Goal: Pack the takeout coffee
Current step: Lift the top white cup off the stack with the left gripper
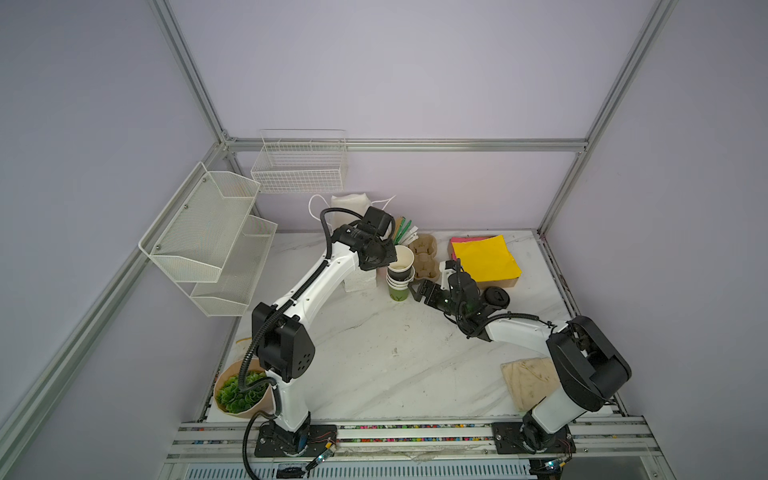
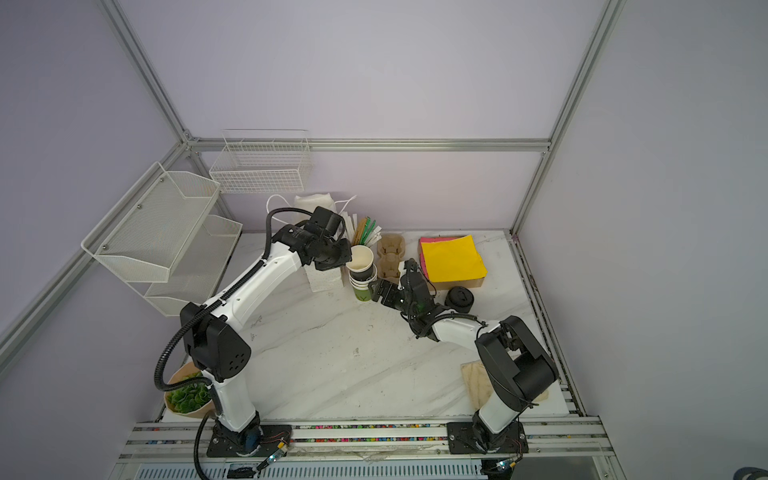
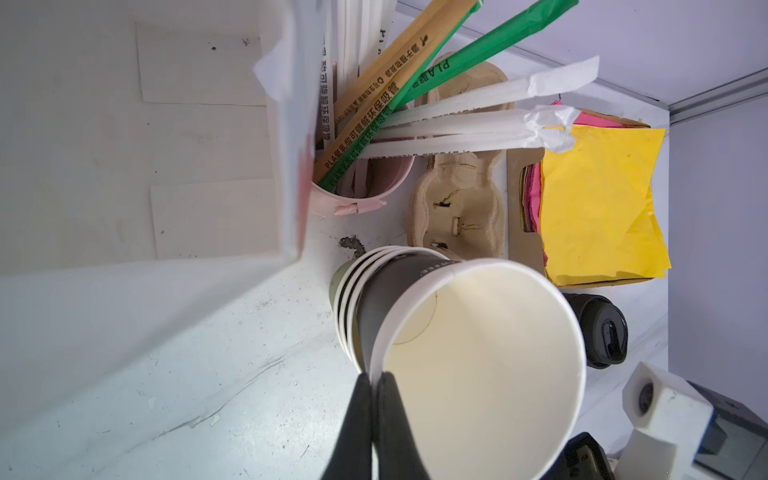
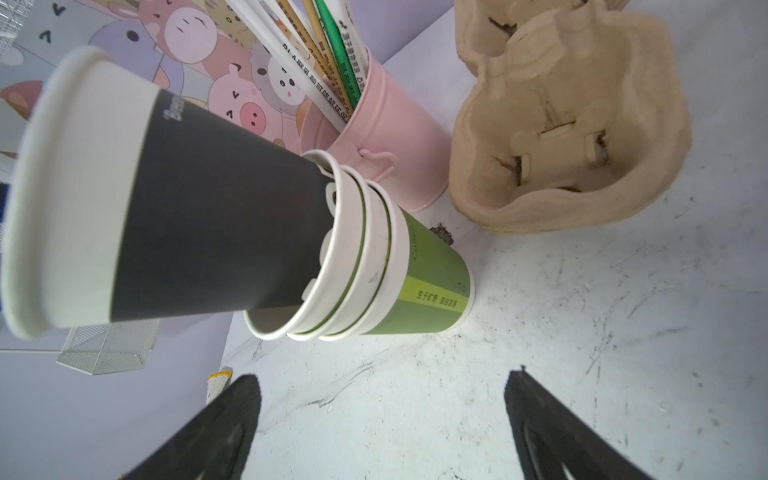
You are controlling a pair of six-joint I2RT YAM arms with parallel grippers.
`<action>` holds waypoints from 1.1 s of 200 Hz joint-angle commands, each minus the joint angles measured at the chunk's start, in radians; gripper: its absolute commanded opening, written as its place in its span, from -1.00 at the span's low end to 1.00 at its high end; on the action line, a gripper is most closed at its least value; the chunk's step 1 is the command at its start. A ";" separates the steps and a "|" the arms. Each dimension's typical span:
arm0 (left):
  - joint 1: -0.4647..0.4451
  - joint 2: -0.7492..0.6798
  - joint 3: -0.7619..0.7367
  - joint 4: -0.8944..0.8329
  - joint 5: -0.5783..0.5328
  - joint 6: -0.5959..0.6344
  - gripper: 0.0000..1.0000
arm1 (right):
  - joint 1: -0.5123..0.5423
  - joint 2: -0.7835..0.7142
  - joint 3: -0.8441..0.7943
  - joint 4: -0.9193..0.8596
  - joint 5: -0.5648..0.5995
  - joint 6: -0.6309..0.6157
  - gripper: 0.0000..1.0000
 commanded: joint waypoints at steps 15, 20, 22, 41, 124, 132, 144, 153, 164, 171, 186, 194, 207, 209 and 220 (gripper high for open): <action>0.014 -0.050 0.099 0.032 0.004 0.003 -1.00 | -0.004 0.012 0.023 0.026 -0.002 -0.004 0.90; 0.014 -0.052 0.112 0.029 -0.002 0.007 -1.00 | -0.004 0.015 0.024 0.026 -0.003 -0.004 0.90; 0.014 -0.053 0.118 0.027 -0.004 0.009 -1.00 | -0.003 0.016 0.024 0.026 -0.004 -0.003 0.90; 0.015 -0.057 0.154 0.005 -0.020 0.026 -1.00 | -0.004 0.024 0.025 0.029 -0.005 -0.002 0.90; 0.015 -0.107 0.194 -0.002 -0.022 0.069 -1.00 | -0.003 0.065 0.032 0.037 -0.004 -0.003 0.90; 0.015 -0.113 0.197 -0.005 -0.023 0.072 -1.00 | -0.004 0.069 0.034 0.037 -0.004 -0.004 0.90; 0.014 -0.127 0.203 -0.006 -0.022 0.076 -1.00 | -0.003 0.075 0.036 0.037 -0.004 -0.003 0.90; 0.015 -0.137 0.212 -0.012 -0.021 0.079 -1.00 | -0.003 0.084 0.037 0.042 -0.005 -0.001 0.90; 0.011 -0.151 0.223 -0.018 -0.019 0.084 -1.00 | -0.004 0.096 0.042 0.042 -0.006 0.001 0.90; 0.007 -0.162 0.229 -0.025 -0.020 0.088 -1.00 | -0.003 0.104 0.045 0.041 -0.006 -0.001 0.90; -0.010 -0.190 0.229 -0.039 -0.028 0.101 -1.00 | -0.003 0.117 0.052 0.042 -0.005 -0.005 0.90; -0.023 -0.207 0.221 -0.046 -0.038 0.108 -1.00 | -0.004 0.127 0.055 0.043 -0.004 -0.005 0.90; -0.044 -0.237 0.200 -0.051 -0.051 0.116 -1.00 | -0.004 0.144 0.059 0.050 -0.005 -0.004 0.90; -0.048 -0.242 0.196 -0.052 -0.054 0.118 -1.00 | -0.004 0.146 0.059 0.050 -0.005 -0.003 0.90; -0.065 -0.271 0.170 -0.054 -0.074 0.123 -1.00 | -0.004 0.160 0.060 0.060 -0.008 0.002 0.89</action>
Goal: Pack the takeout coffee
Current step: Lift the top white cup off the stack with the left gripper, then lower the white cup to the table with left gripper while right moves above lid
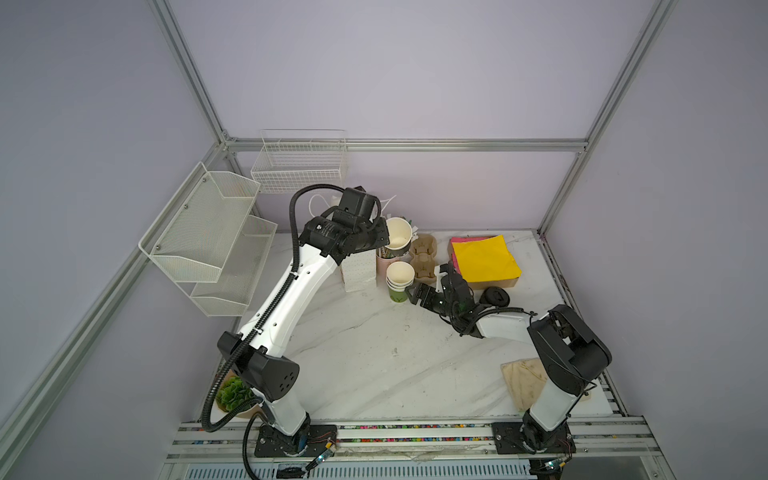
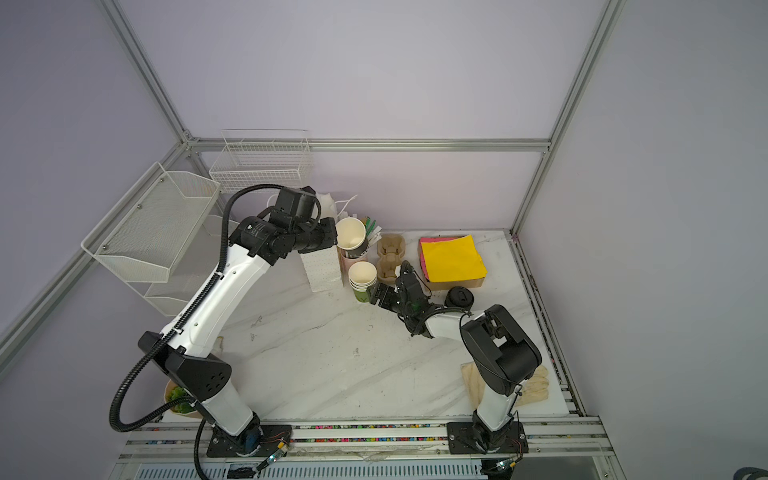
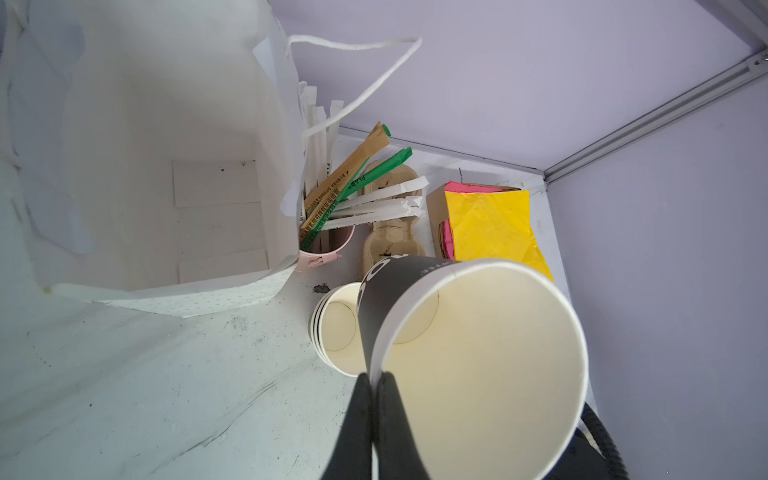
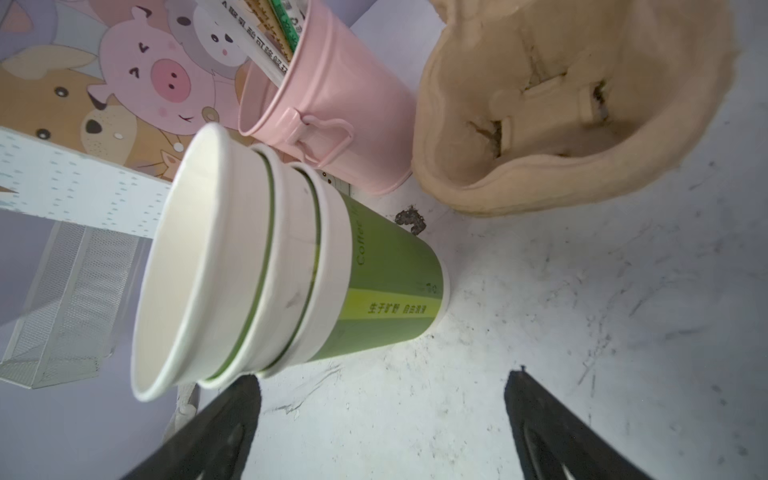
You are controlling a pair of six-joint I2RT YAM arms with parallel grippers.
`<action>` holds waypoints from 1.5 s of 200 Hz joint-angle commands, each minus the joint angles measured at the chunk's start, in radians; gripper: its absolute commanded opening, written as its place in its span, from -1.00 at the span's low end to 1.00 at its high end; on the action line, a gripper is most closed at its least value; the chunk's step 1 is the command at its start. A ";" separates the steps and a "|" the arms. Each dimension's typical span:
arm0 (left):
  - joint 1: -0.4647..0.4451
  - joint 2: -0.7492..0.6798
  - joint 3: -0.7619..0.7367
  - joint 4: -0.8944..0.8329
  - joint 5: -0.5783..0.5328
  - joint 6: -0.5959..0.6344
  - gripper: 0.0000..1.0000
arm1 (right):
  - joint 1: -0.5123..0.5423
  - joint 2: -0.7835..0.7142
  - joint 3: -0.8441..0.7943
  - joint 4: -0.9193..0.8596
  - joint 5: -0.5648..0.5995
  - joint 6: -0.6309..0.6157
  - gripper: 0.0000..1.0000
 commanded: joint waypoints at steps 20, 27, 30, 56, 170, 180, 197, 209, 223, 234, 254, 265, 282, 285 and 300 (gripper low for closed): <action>-0.071 -0.140 -0.016 -0.007 -0.068 0.052 -1.00 | -0.002 0.050 0.022 0.062 -0.004 0.010 0.89; -0.080 -0.156 -0.033 -0.006 -0.071 0.056 -1.00 | -0.002 0.056 0.022 0.068 -0.002 0.010 0.89; -0.085 -0.163 -0.040 -0.007 -0.075 0.056 -1.00 | -0.002 0.059 0.023 0.069 -0.002 0.010 0.89; -0.128 -0.221 -0.114 -0.007 -0.093 0.054 -1.00 | 0.001 0.083 0.038 0.070 -0.003 0.013 0.89; -0.290 -0.436 -0.540 0.000 -0.097 0.011 -1.00 | 0.001 -0.228 -0.035 -0.202 0.178 -0.048 0.93; -0.308 -0.439 -0.581 0.011 -0.089 0.005 -1.00 | 0.002 -0.280 -0.033 -0.272 0.207 -0.056 0.95; -0.339 -0.427 -0.646 0.040 -0.078 -0.009 -1.00 | 0.001 -0.368 -0.023 -0.394 0.283 -0.030 0.95; -0.354 -0.410 -0.685 0.065 -0.069 -0.018 -1.00 | -0.003 -0.438 -0.014 -0.484 0.353 -0.026 0.95; -0.365 -0.397 -0.728 0.102 -0.059 -0.026 -1.00 | -0.020 -0.495 0.006 -0.586 0.410 -0.009 0.95; -0.368 -0.388 -0.758 0.134 -0.043 -0.032 -1.00 | -0.039 -0.521 0.036 -0.675 0.441 -0.001 0.95; -0.370 -0.363 -0.790 0.178 -0.033 -0.032 -1.00 | -0.081 -0.527 0.095 -0.814 0.461 -0.006 0.95; -0.371 -0.347 -0.805 0.195 -0.030 -0.027 -1.00 | -0.114 -0.512 0.130 -0.892 0.463 -0.006 0.95; -0.372 -0.326 -0.834 0.228 -0.016 -0.025 -1.00 | -0.177 -0.467 0.172 -0.993 0.451 -0.010 0.95; -0.371 -0.322 -0.841 0.234 -0.013 -0.026 -1.00 | -0.191 -0.457 0.177 -1.013 0.447 -0.011 0.95; -0.371 -0.304 -0.867 0.266 0.003 -0.030 -1.00 | -0.267 -0.401 0.208 -1.087 0.420 -0.030 0.95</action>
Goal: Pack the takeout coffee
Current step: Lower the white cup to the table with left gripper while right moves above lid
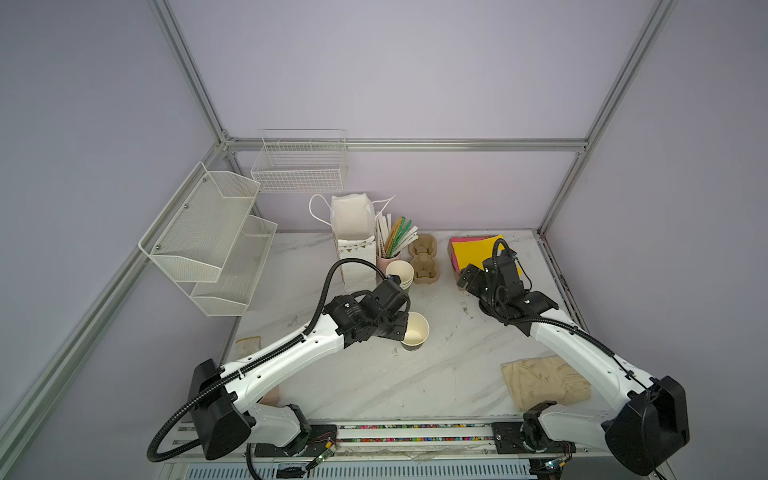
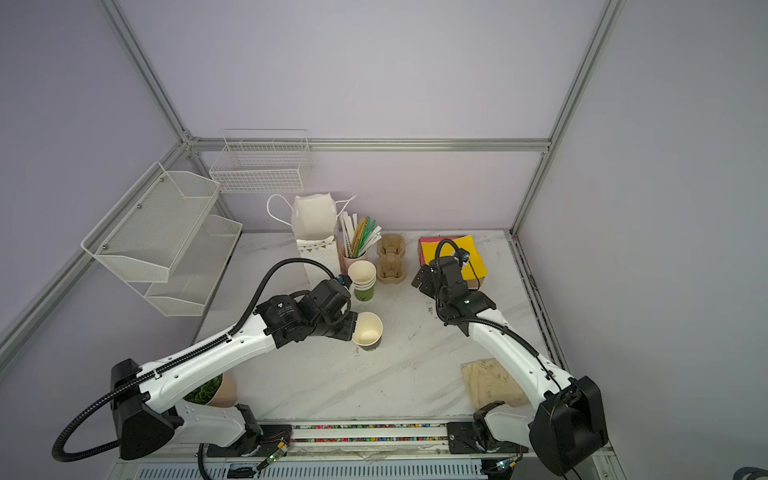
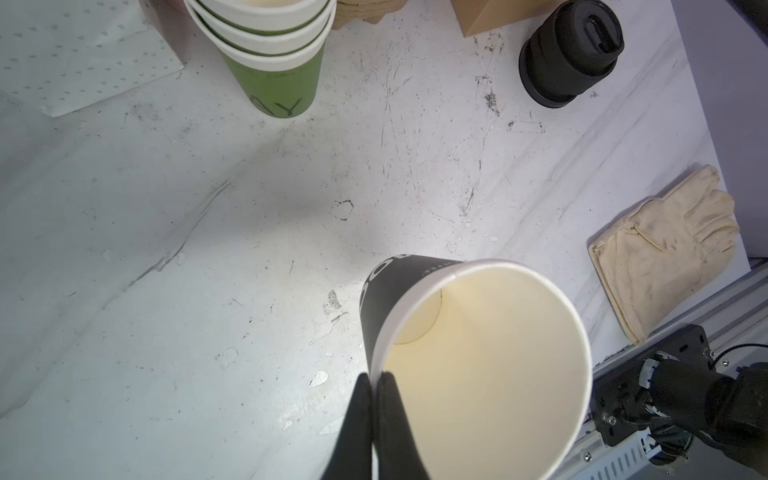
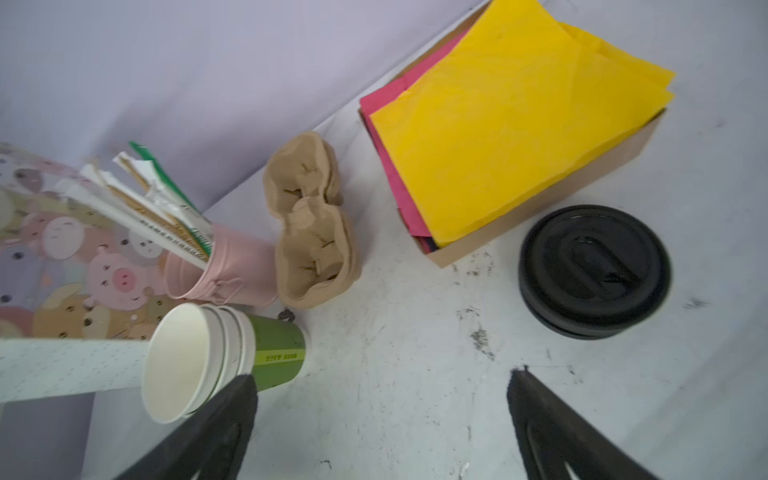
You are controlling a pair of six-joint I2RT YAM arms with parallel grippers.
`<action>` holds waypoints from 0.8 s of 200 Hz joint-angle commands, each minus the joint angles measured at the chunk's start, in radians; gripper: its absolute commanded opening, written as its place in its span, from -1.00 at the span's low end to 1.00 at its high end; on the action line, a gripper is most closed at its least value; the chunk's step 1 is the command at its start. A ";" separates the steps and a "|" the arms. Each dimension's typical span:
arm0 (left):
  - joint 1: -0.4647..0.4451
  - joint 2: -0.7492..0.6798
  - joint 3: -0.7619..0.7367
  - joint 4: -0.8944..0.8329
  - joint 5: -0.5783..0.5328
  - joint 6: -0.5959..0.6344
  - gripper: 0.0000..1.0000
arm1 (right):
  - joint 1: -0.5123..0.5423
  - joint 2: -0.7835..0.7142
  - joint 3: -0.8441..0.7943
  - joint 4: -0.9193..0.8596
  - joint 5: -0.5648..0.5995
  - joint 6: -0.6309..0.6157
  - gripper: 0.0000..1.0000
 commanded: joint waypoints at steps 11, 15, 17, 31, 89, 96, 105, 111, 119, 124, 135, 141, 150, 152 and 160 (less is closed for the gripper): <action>-0.005 0.028 -0.078 0.120 0.045 -0.011 -1.00 | -0.132 0.115 0.061 -0.279 -0.016 -0.025 0.95; -0.005 0.033 -0.083 0.125 0.046 -0.012 -1.00 | -0.143 0.128 0.063 -0.282 -0.029 -0.034 0.95; -0.005 0.035 -0.086 0.128 0.048 -0.012 -1.00 | -0.148 0.133 0.063 -0.282 -0.033 -0.039 0.95; -0.005 0.067 -0.095 0.141 0.051 -0.012 -1.00 | -0.171 0.148 0.059 -0.278 -0.052 -0.056 0.95; -0.007 0.119 -0.105 0.147 0.043 0.015 -1.00 | -0.213 0.222 0.107 -0.276 -0.025 -0.135 0.93; -0.007 0.124 -0.107 0.143 0.039 0.017 -1.00 | -0.216 0.234 0.118 -0.285 -0.009 -0.136 0.93; -0.007 0.127 -0.109 0.143 0.034 0.017 -1.00 | -0.219 0.243 0.126 -0.293 0.012 -0.139 0.93; -0.007 0.130 -0.111 0.145 0.034 0.017 -1.00 | -0.219 0.247 0.129 -0.290 0.022 -0.144 0.93; -0.008 0.135 -0.112 0.146 0.033 0.016 -1.00 | -0.222 0.251 0.130 -0.286 0.027 -0.150 0.93; -0.006 0.138 -0.111 0.148 0.033 0.017 -1.00 | -0.226 0.257 0.131 -0.281 0.027 -0.156 0.93; -0.006 0.145 -0.110 0.150 0.030 0.019 -0.98 | -0.232 0.275 0.139 -0.275 0.017 -0.166 0.93; -0.007 0.149 -0.111 0.151 0.025 0.020 -0.94 | -0.235 0.288 0.142 -0.272 0.006 -0.174 0.93; -0.007 0.154 -0.107 0.152 0.019 0.023 -0.89 | -0.236 0.304 0.149 -0.266 -0.002 -0.181 0.93; -0.006 0.156 -0.106 0.152 0.018 0.023 -0.87 | -0.237 0.307 0.150 -0.266 -0.005 -0.181 0.93; -0.007 0.160 -0.101 0.152 0.012 0.027 -0.83 | -0.238 0.321 0.158 -0.263 -0.012 -0.186 0.93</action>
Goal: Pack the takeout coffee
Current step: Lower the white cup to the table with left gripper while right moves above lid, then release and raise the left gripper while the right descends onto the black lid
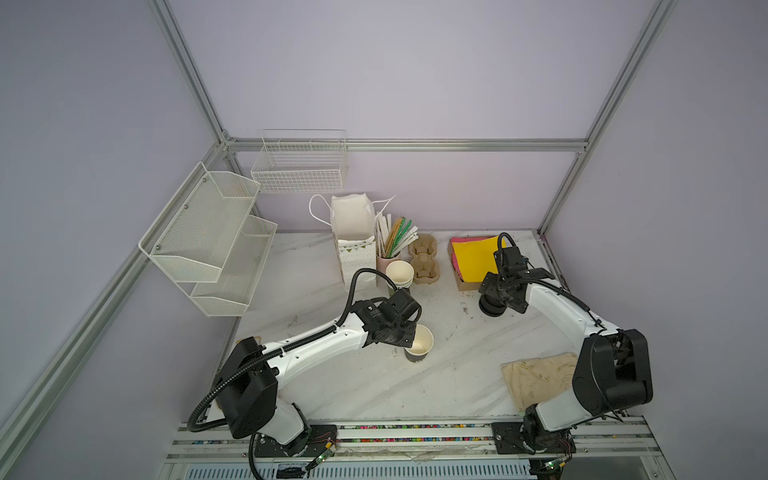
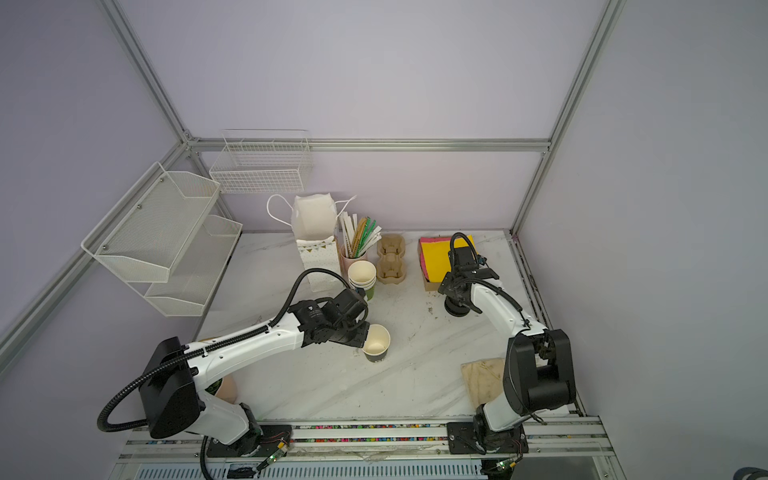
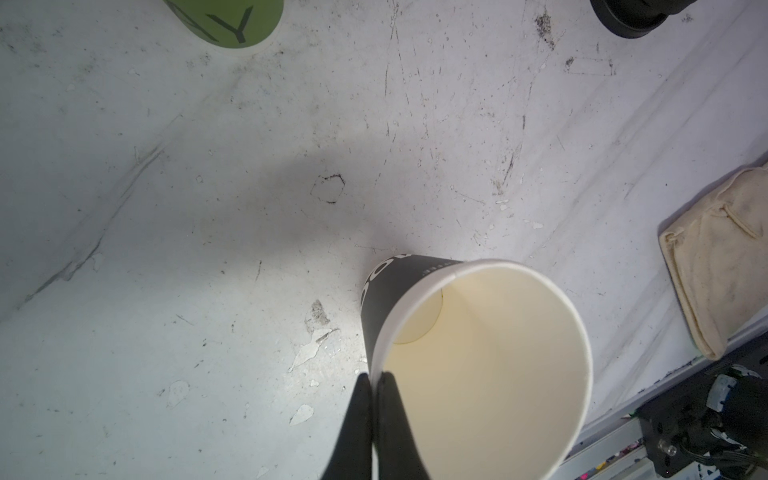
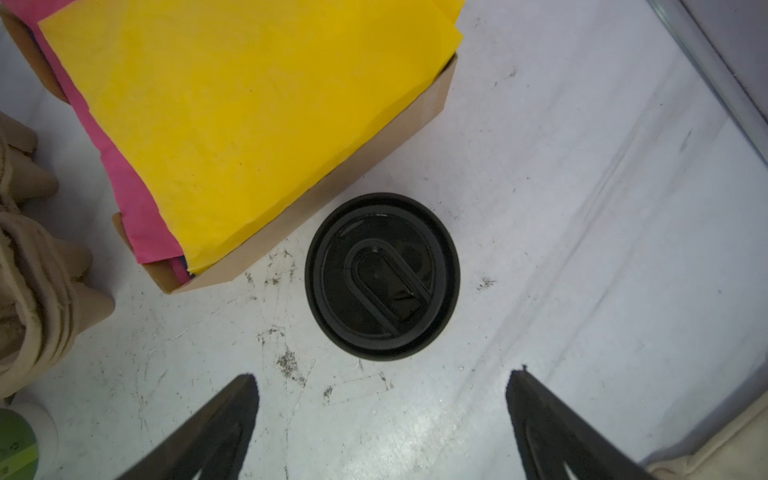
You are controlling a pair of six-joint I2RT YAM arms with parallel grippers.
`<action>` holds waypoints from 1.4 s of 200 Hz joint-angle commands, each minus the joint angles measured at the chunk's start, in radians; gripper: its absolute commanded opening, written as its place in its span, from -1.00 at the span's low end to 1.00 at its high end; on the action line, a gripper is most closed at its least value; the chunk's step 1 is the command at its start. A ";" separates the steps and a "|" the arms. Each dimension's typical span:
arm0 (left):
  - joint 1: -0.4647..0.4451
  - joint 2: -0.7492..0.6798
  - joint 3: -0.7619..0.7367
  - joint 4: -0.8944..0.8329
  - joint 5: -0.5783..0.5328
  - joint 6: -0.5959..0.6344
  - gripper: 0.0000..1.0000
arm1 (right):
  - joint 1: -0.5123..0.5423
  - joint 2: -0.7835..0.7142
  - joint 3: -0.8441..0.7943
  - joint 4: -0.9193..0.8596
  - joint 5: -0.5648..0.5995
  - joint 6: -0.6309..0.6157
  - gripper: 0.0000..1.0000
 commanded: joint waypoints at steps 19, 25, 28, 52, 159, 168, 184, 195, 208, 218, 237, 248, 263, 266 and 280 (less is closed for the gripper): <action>-0.003 0.020 -0.013 0.030 -0.022 0.029 -0.65 | -0.014 0.061 0.042 0.000 -0.015 -0.045 0.92; -0.003 0.023 -0.006 0.027 -0.024 0.031 -0.60 | -0.014 0.068 0.046 0.006 -0.017 -0.046 0.91; -0.003 0.024 -0.002 0.025 -0.025 0.033 -0.57 | -0.015 0.074 0.046 0.008 -0.016 -0.047 0.90; -0.002 0.021 0.029 0.007 -0.040 0.045 -0.40 | -0.022 0.103 0.060 0.011 -0.013 -0.052 0.84; 0.016 -0.157 0.224 -0.168 -0.291 0.144 0.54 | -0.042 0.172 0.057 0.058 -0.041 -0.077 0.68; 0.017 -0.173 0.217 -0.172 -0.307 0.149 0.56 | -0.042 0.179 0.057 0.058 -0.045 -0.080 0.67; 0.022 -0.194 0.204 -0.176 -0.319 0.154 0.58 | -0.042 0.186 0.058 0.060 -0.043 -0.080 0.65; 0.025 -0.204 0.191 -0.177 -0.320 0.156 0.58 | -0.043 0.185 0.058 0.061 -0.044 -0.080 0.62; 0.027 -0.214 0.175 -0.176 -0.322 0.154 0.58 | -0.044 0.181 0.058 0.064 -0.046 -0.082 0.57; 0.027 -0.220 0.166 -0.178 -0.324 0.155 0.58 | -0.043 0.182 0.060 0.064 -0.048 -0.081 0.57; 0.028 -0.230 0.146 -0.178 -0.332 0.153 0.59 | -0.045 0.185 0.057 0.064 -0.046 -0.083 0.57; 0.028 -0.234 0.136 -0.177 -0.332 0.151 0.59 | -0.043 0.185 0.056 0.065 -0.048 -0.083 0.57; 0.030 -0.238 0.126 -0.178 -0.332 0.151 0.59 | -0.044 0.187 0.052 0.066 -0.048 -0.083 0.57; 0.030 -0.238 0.125 -0.178 -0.332 0.151 0.59 | -0.044 0.186 0.053 0.066 -0.047 -0.084 0.57; 0.030 -0.242 0.117 -0.177 -0.333 0.147 0.59 | -0.044 0.182 0.050 0.069 -0.050 -0.085 0.56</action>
